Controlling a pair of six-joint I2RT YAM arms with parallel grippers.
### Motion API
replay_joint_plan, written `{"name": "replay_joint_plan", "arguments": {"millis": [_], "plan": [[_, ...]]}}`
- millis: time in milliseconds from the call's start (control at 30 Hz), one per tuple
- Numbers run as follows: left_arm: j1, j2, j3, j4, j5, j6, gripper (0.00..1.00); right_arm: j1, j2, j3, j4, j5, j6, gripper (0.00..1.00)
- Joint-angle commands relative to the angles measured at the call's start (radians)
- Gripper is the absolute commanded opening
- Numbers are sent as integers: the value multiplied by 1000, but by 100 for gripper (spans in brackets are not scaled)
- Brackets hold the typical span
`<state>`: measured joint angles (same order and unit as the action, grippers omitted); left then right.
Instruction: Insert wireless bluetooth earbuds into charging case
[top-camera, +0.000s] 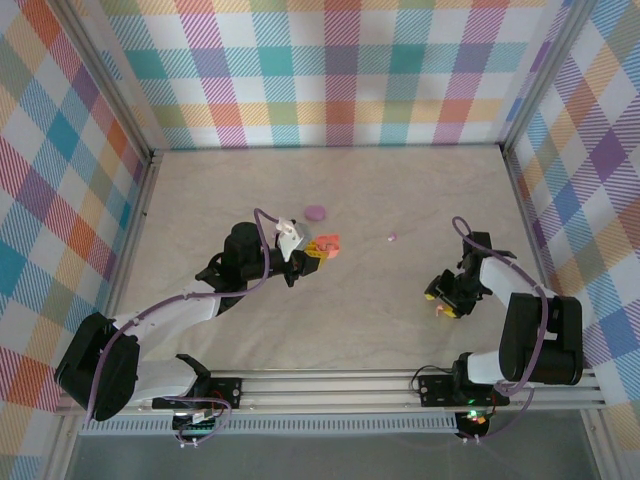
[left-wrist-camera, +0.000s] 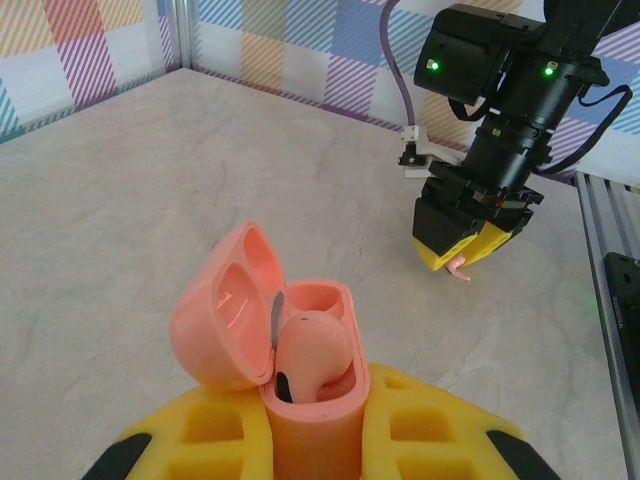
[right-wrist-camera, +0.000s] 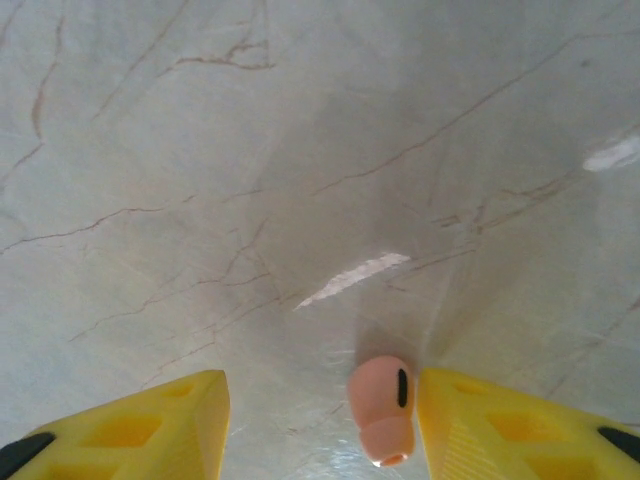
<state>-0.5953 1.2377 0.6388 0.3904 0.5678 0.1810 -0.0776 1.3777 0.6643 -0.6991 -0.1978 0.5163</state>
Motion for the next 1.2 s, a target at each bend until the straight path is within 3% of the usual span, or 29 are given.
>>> {"name": "replay_joint_plan", "arguments": {"millis": [0, 300, 533, 833, 1167], "plan": [[-6, -11, 34, 2, 32, 18, 0, -1, -17, -11, 29, -70, 15, 51], [-6, -17, 33, -5, 33, 18, 0, -2, -103, 15, 40, -134, 40, 47], [-6, -15, 36, -8, 35, 18, 0, 30, -84, -2, 74, -196, 76, 43], [-6, -26, 35, -26, 40, 24, 0, 30, -129, 16, -6, 16, 3, 42], [-6, -50, 33, -57, 34, 38, 0, 36, -15, -30, 89, -74, 37, 28]]}}
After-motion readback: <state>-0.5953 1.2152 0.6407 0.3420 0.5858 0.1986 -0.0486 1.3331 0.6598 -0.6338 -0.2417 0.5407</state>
